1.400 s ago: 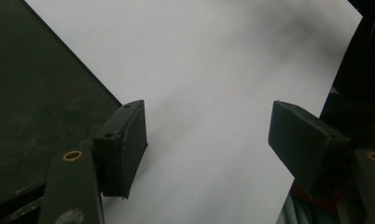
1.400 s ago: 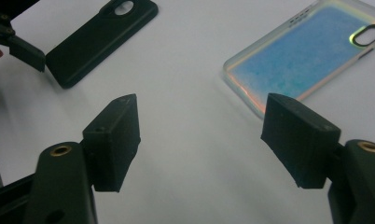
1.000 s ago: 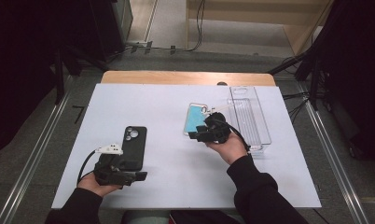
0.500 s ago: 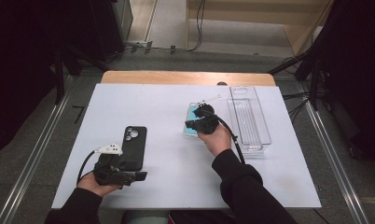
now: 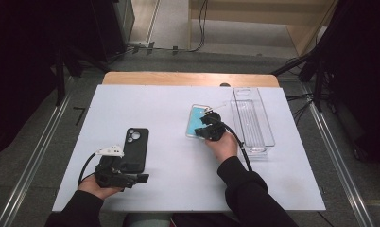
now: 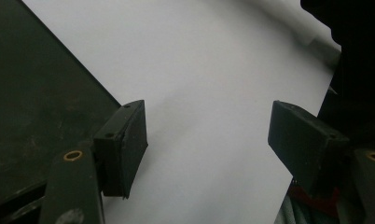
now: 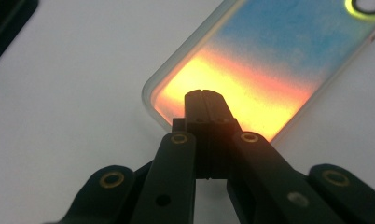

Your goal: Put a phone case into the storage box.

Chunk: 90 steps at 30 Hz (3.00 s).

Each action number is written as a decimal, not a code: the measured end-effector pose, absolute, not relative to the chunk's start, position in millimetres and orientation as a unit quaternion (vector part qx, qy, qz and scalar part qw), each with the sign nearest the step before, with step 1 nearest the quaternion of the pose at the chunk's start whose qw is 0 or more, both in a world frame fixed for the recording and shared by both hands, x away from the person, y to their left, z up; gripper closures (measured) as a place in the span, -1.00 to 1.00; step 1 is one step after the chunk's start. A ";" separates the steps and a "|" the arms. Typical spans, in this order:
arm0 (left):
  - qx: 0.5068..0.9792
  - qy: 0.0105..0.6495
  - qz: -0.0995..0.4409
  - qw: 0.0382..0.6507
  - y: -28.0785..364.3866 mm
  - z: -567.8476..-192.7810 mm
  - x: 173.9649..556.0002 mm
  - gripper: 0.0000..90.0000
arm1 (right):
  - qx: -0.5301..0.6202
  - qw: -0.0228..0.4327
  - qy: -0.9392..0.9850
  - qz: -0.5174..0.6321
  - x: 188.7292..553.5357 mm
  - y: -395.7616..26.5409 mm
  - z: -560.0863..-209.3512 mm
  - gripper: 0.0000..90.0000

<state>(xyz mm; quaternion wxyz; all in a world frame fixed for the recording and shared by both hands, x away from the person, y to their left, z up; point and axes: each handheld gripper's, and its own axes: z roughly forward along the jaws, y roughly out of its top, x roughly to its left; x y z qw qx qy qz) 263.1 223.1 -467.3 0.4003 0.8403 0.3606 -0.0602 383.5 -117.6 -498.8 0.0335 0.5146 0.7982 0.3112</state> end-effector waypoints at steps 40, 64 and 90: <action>0.838 0.363 -0.061 0.403 223.1 -466.3 262.8 -0.37 | 0.466 0.023 0.808 0.360 329.1 -164.1 -469.6 0.23; 0.837 0.351 -0.055 0.416 220.1 -464.6 262.2 -0.37 | 0.395 -0.010 0.813 0.428 268.2 -227.1 -459.3 -0.40; 0.835 0.338 -0.029 0.433 218.2 -466.1 262.5 -0.44 | 0.417 -0.011 0.811 0.409 236.1 -258.1 -477.5 -0.81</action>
